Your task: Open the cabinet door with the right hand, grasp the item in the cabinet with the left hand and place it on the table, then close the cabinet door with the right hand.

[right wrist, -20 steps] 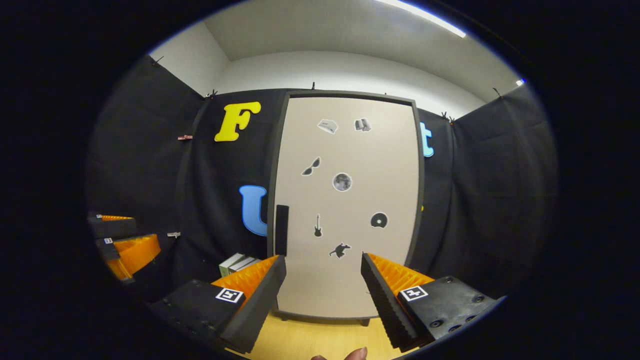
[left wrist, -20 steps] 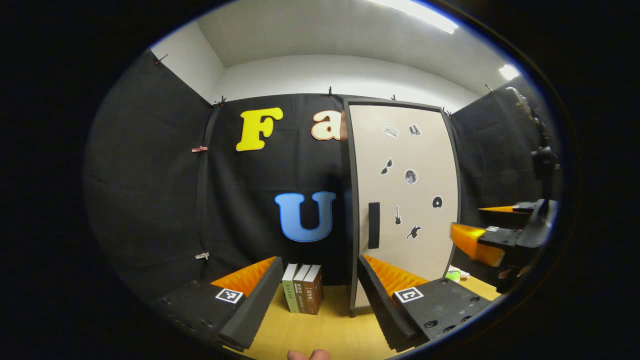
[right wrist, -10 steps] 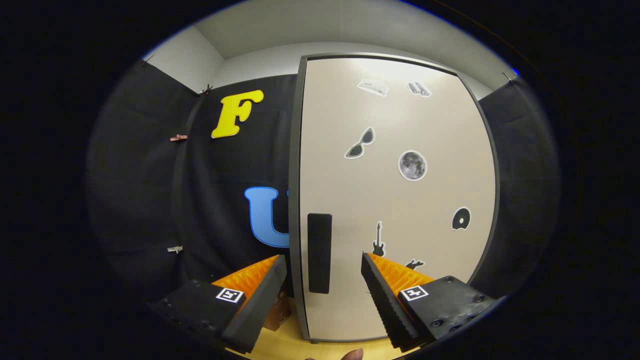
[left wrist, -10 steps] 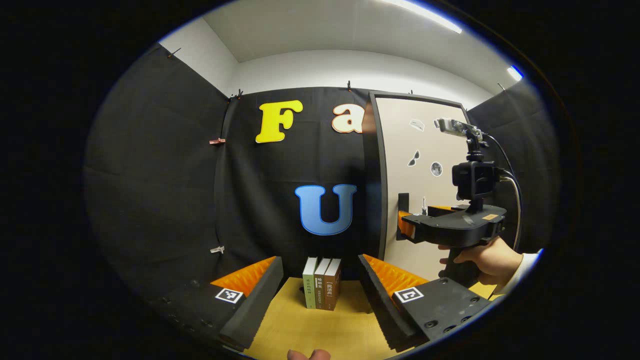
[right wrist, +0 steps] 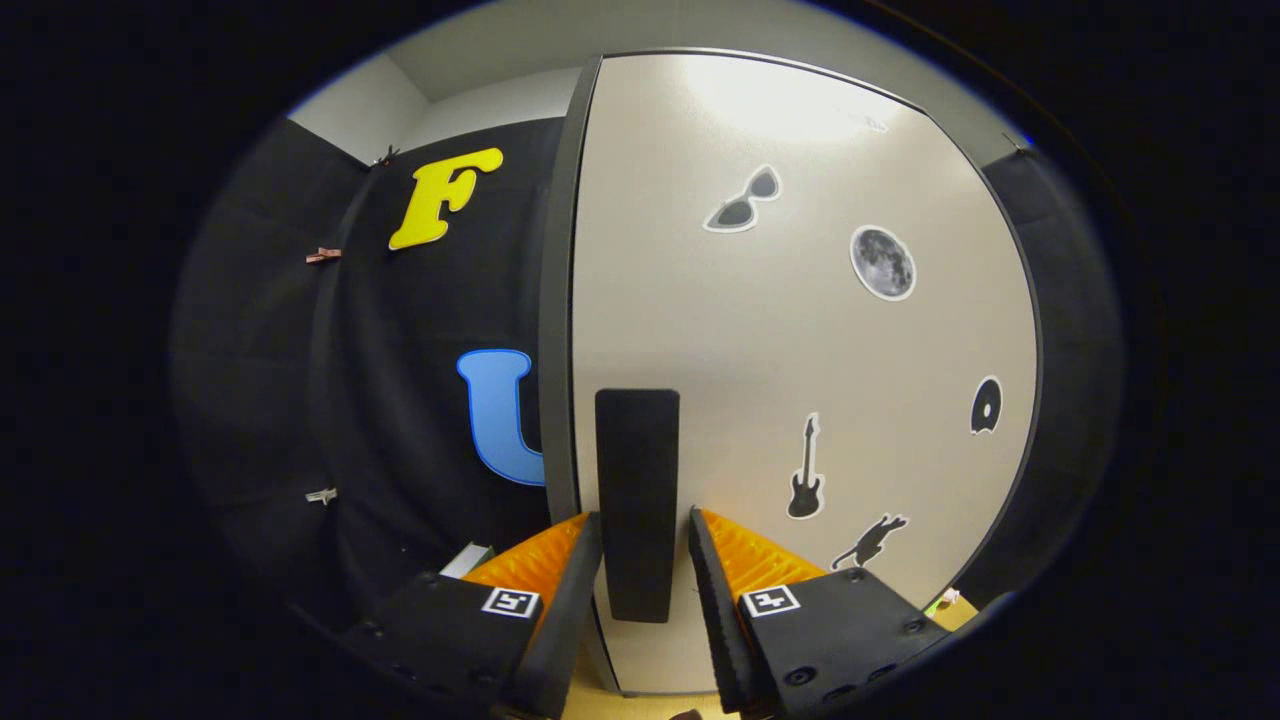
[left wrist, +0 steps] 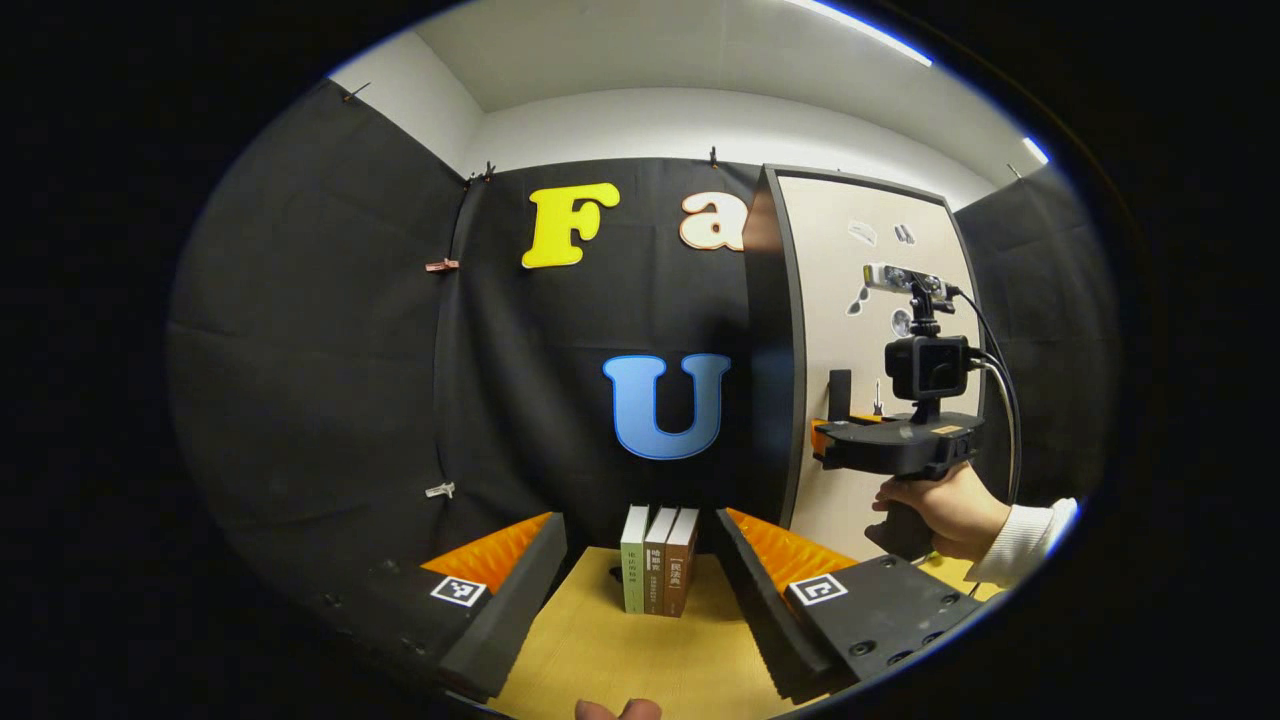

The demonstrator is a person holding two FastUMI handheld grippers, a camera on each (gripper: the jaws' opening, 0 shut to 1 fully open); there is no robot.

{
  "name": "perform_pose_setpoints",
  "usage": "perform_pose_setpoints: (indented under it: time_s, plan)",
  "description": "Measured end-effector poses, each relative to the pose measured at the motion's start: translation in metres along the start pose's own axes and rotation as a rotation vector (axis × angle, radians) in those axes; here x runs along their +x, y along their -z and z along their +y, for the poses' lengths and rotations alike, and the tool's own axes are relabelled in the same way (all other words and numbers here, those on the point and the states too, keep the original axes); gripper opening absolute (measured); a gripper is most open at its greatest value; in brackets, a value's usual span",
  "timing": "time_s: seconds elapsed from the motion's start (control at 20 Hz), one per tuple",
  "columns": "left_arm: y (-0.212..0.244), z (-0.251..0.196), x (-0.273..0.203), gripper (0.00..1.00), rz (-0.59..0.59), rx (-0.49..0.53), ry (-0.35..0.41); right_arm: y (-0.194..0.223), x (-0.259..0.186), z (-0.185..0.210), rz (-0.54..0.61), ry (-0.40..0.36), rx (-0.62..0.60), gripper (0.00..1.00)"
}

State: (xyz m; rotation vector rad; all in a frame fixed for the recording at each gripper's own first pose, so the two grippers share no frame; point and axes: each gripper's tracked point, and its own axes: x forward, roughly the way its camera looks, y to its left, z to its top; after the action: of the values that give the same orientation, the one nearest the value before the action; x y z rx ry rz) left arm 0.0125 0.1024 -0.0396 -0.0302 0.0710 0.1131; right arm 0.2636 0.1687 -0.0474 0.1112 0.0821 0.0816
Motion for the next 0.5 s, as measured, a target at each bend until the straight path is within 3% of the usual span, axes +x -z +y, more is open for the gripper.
perform_pose_setpoints:
  time_s: [0.1,0.15,0.2,0.3,0.5]
  plan:
    - [-0.002,0.000,-0.001,0.94,-0.004,0.000,0.003,0.002,-0.002,0.001,0.006,0.004,0.002,0.41]
    - [-0.001,-0.001,-0.002,0.94,-0.005,-0.001,0.006,-0.001,-0.001,0.001,0.000,0.004,-0.002,0.42]
    - [-0.002,-0.002,-0.003,0.94,-0.004,0.000,0.008,0.002,0.001,0.001,0.006,0.005,0.000,0.33]
    - [-0.003,-0.003,-0.006,0.94,-0.008,-0.005,0.014,0.004,-0.002,0.002,0.021,-0.020,0.001,0.23]
    - [-0.002,-0.007,-0.009,0.94,-0.008,-0.006,0.018,0.002,-0.029,0.003,0.045,-0.065,0.006,0.19]
